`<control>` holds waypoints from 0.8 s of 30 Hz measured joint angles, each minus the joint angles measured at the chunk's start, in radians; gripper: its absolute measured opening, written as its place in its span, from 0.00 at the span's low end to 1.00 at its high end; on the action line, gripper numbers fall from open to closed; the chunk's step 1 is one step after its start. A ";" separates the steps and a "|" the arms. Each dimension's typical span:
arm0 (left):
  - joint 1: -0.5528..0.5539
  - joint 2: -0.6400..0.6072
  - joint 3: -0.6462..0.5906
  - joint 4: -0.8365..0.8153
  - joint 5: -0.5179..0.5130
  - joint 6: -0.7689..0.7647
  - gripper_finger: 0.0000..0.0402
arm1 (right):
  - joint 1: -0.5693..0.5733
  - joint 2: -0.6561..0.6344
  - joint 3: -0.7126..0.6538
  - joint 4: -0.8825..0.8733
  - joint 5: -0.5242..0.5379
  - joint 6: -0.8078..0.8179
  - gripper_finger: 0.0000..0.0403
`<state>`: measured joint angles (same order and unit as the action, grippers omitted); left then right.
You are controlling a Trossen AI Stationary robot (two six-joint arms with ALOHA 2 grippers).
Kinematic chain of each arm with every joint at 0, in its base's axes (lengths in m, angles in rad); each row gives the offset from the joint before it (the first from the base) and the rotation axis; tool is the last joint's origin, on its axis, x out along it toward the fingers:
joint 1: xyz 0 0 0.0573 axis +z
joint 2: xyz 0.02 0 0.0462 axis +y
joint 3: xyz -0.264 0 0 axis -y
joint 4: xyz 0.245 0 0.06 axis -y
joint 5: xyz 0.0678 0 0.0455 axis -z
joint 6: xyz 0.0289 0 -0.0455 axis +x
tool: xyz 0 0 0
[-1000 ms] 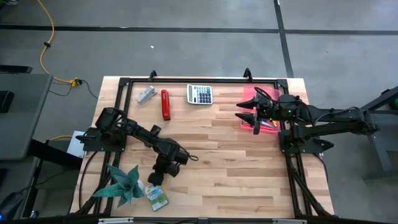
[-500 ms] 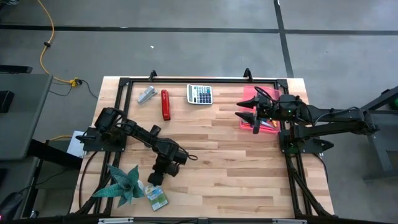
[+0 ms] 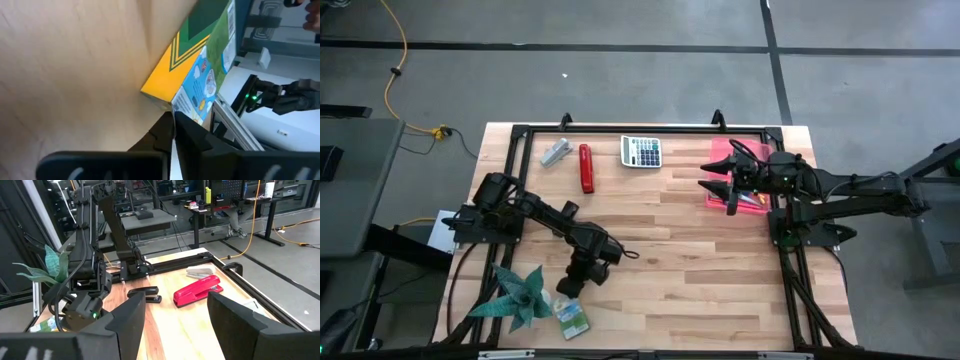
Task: Pack school essentials
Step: Put the yellow crayon box into the pink supply box
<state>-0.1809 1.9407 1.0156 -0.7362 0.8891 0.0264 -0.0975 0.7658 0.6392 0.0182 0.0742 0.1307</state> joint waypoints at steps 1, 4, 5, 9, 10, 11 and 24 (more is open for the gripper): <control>0.004 0.000 0.000 0.000 0.009 0.001 0.01 | 0.000 0.000 0.000 0.000 0.001 0.000 0.51; 0.018 -0.007 0.000 -0.001 0.047 0.017 0.00 | 0.000 0.000 0.000 0.000 0.016 0.000 0.51; 0.027 -0.017 0.002 -0.003 0.064 0.020 0.00 | 0.000 0.000 0.000 0.000 0.024 0.000 0.51; 0.088 -0.081 0.031 -0.013 0.079 0.019 0.00 | 0.000 0.000 0.000 0.000 0.027 0.000 0.51; 0.108 -0.102 0.042 -0.014 0.077 0.018 0.00 | 0.000 0.000 0.000 0.000 0.027 0.000 0.51; 0.130 -0.126 0.057 -0.016 0.076 0.018 0.00 | 0.000 0.000 0.000 0.000 0.027 0.000 0.51; 0.423 -0.497 0.210 0.063 -0.167 -0.060 0.00 | 0.000 0.000 0.000 0.006 0.028 0.000 0.51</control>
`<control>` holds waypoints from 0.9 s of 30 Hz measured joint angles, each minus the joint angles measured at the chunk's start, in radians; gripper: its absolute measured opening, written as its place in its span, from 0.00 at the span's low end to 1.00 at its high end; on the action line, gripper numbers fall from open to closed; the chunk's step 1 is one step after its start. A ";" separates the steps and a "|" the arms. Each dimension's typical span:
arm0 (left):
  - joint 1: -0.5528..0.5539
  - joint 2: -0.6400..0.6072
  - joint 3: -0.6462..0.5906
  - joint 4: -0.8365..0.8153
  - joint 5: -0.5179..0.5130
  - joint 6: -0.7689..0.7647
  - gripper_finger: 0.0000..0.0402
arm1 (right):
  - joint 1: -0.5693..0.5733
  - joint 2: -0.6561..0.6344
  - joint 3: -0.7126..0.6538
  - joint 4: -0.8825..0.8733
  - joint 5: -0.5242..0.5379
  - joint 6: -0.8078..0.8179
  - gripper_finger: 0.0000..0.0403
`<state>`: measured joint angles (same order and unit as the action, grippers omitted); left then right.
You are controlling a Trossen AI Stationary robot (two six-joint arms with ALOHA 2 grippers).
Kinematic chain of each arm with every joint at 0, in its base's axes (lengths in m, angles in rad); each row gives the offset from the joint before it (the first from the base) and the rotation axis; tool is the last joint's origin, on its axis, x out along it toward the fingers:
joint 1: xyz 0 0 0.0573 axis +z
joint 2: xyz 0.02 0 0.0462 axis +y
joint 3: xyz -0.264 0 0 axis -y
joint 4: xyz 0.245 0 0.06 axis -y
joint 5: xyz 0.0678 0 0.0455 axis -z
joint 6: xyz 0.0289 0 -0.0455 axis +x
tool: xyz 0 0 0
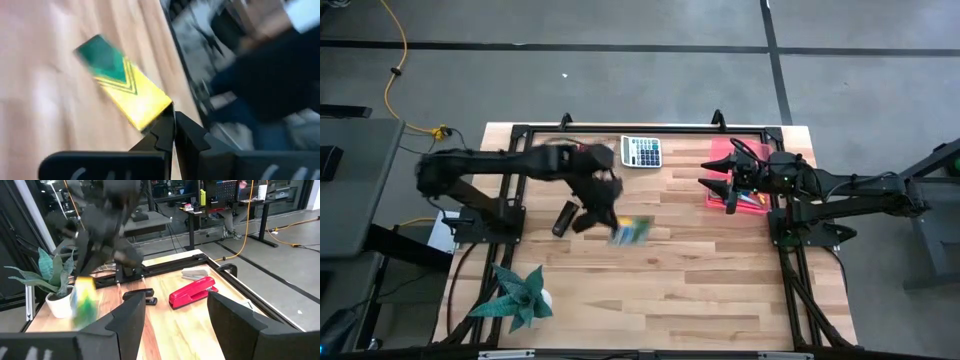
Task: Pack school essentials
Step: Put the yellow crayon box into the pink supply box
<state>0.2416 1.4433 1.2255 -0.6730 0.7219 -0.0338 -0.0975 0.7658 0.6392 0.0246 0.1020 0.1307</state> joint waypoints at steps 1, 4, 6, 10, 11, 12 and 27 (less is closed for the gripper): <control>0.014 -0.030 0.000 0.022 -0.032 -0.010 0.00 | 0.000 0.000 0.000 0.000 0.000 0.000 0.51; 0.042 -0.115 0.000 0.081 -0.122 -0.031 0.00 | 0.000 0.000 0.000 0.001 0.000 0.000 0.51; 0.051 -0.157 0.000 0.111 -0.183 -0.041 0.00 | 0.000 0.000 0.000 0.002 -0.006 0.014 0.51; 0.055 -0.201 0.000 0.180 -0.257 -0.042 0.00 | 0.000 0.000 0.000 0.009 -0.020 0.027 0.51; 0.055 -0.205 0.000 0.193 -0.277 -0.041 0.00 | 0.000 0.000 0.000 0.010 -0.028 0.029 0.51; 0.055 -0.206 0.000 0.205 -0.293 -0.042 0.00 | 0.000 0.001 0.000 0.016 -0.035 0.029 0.51; 0.057 -0.231 -0.172 0.494 -0.343 -0.145 0.00 | 0.000 0.103 0.000 0.125 -0.137 0.131 0.51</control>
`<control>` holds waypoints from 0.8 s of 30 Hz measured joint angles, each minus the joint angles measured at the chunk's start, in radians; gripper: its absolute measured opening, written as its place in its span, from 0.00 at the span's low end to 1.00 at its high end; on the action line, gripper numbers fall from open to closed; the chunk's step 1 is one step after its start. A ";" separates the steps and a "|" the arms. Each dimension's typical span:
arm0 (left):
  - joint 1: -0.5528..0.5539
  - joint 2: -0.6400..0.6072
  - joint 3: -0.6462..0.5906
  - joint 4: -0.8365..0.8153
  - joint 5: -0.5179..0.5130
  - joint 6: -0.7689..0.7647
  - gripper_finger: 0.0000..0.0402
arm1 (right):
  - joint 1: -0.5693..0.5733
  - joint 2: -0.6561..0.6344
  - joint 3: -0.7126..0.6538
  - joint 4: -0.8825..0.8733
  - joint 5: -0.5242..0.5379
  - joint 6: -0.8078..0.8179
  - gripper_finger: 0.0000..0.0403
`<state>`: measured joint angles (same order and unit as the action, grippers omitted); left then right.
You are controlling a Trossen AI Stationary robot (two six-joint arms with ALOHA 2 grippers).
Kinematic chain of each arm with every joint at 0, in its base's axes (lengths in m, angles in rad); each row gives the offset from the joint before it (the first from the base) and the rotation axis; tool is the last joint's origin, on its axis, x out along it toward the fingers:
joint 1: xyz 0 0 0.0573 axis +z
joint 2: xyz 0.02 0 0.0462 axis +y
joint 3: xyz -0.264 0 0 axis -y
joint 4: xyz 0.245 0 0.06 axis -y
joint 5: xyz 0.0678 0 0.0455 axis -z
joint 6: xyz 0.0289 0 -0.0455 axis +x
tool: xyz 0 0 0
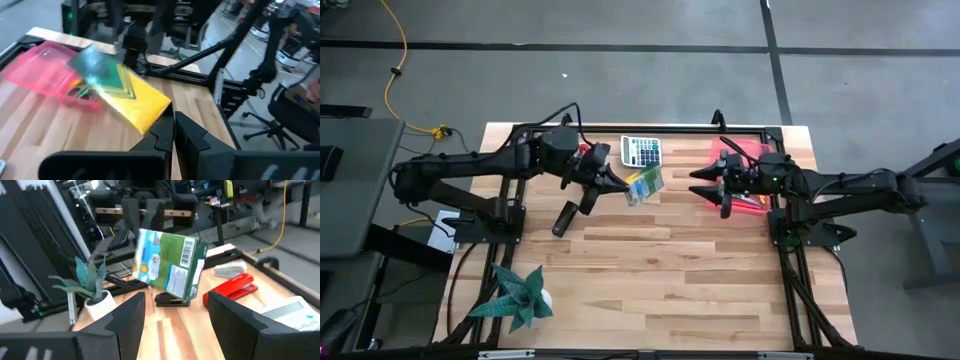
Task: Pack school essentials
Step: Put the yellow crayon box into the pink supply box
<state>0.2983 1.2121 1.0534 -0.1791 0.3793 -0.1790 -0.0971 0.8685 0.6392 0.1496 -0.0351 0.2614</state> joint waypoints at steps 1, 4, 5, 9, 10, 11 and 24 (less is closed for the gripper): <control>-0.004 0.000 0.000 0.003 0.008 0.005 0.00 | 0.000 0.015 0.000 0.013 0.001 0.019 0.51; -0.012 -0.001 0.000 0.001 0.063 0.014 0.00 | 0.000 0.053 0.003 0.054 -0.005 0.073 0.51; -0.012 -0.001 0.000 -0.002 0.082 0.014 0.00 | -0.001 0.067 0.013 0.055 -0.021 0.092 0.51; -0.012 -0.001 0.000 -0.002 0.162 0.014 0.00 | -0.003 0.132 0.081 0.030 -0.113 0.143 0.53; -0.012 -0.001 0.000 -0.003 0.169 0.014 0.00 | -0.003 0.152 0.103 0.020 -0.139 0.149 0.54; -0.012 -0.001 0.000 -0.003 0.170 0.014 0.00 | -0.003 0.174 0.128 0.011 -0.161 0.149 0.56; -0.014 -0.001 0.000 0.011 0.234 -0.010 0.00 | -0.021 0.353 0.283 -0.059 -0.265 0.080 0.69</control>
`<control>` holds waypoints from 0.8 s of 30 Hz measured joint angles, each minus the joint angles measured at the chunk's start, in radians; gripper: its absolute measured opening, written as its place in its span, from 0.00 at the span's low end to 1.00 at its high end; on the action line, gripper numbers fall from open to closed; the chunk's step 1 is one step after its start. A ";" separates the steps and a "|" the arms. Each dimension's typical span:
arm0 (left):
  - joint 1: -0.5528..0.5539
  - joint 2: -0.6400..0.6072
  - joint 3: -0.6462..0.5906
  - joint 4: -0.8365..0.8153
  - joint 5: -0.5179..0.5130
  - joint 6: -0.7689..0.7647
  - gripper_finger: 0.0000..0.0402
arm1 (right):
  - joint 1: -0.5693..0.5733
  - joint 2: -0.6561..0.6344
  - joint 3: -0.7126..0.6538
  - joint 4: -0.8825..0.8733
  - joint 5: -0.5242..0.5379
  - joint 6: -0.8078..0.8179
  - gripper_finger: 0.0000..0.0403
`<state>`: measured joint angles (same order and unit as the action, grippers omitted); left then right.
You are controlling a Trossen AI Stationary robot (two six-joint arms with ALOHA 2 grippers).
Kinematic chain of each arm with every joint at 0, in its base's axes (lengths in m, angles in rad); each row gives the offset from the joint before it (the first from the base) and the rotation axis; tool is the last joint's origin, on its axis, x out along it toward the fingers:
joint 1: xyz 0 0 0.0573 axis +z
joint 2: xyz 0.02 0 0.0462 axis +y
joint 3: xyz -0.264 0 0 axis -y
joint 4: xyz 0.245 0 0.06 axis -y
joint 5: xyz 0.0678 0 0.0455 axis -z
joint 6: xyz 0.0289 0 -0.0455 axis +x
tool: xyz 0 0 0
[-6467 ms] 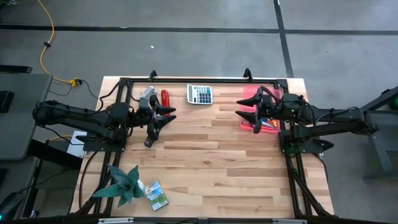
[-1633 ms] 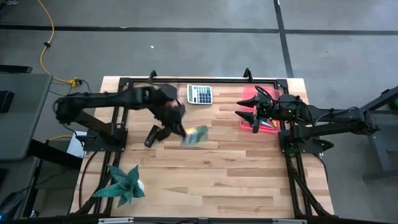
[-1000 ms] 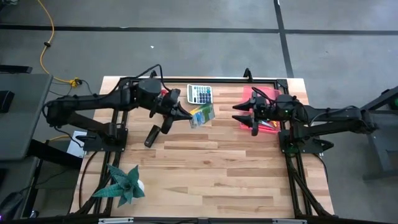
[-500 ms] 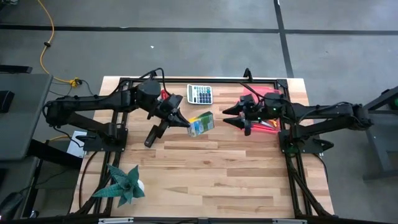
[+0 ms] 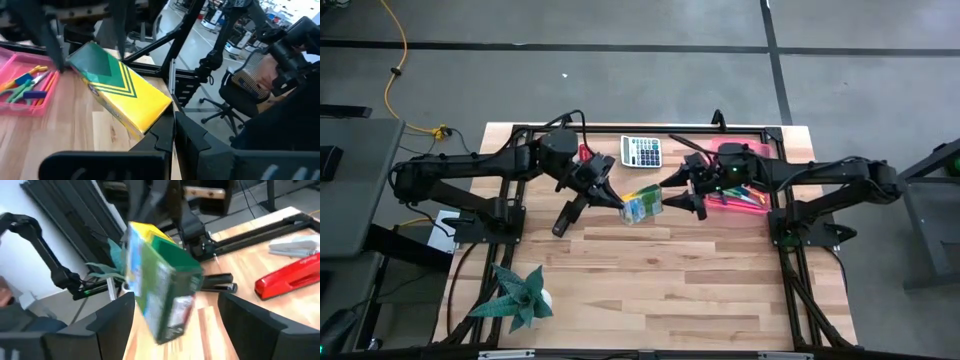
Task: Pack school essentials
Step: Put the yellow crayon box into the pink supply box
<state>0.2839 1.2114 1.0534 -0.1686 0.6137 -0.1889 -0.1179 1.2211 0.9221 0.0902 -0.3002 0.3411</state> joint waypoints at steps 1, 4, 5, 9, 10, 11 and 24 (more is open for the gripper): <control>-0.003 0.000 0.000 0.005 0.001 0.001 0.00 | -0.001 0.011 0.001 0.004 -0.001 0.001 0.69; -0.006 0.000 0.000 0.025 0.003 0.006 0.00 | -0.009 0.046 0.001 0.077 -0.066 0.030 0.69; -0.006 0.000 0.000 0.029 0.003 0.007 0.00 | -0.009 0.054 0.001 0.116 -0.103 0.054 0.69; -0.005 0.000 0.000 0.040 0.003 0.009 0.00 | -0.002 0.087 0.002 0.188 -0.171 0.099 0.69; -0.005 0.000 0.001 0.041 0.003 0.011 0.00 | 0.001 0.096 0.002 0.205 -0.182 0.105 0.69; -0.005 0.000 0.001 0.040 0.001 0.017 0.00 | 0.003 0.101 0.002 0.211 -0.197 0.109 0.69; 0.005 0.000 0.001 0.038 -0.019 0.043 0.00 | 0.007 0.115 0.001 0.289 -0.232 0.157 0.46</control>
<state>0.2893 1.2114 1.0542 -0.1303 0.5944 -0.1455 -0.1112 1.3361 0.9234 0.3790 -0.5323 0.4979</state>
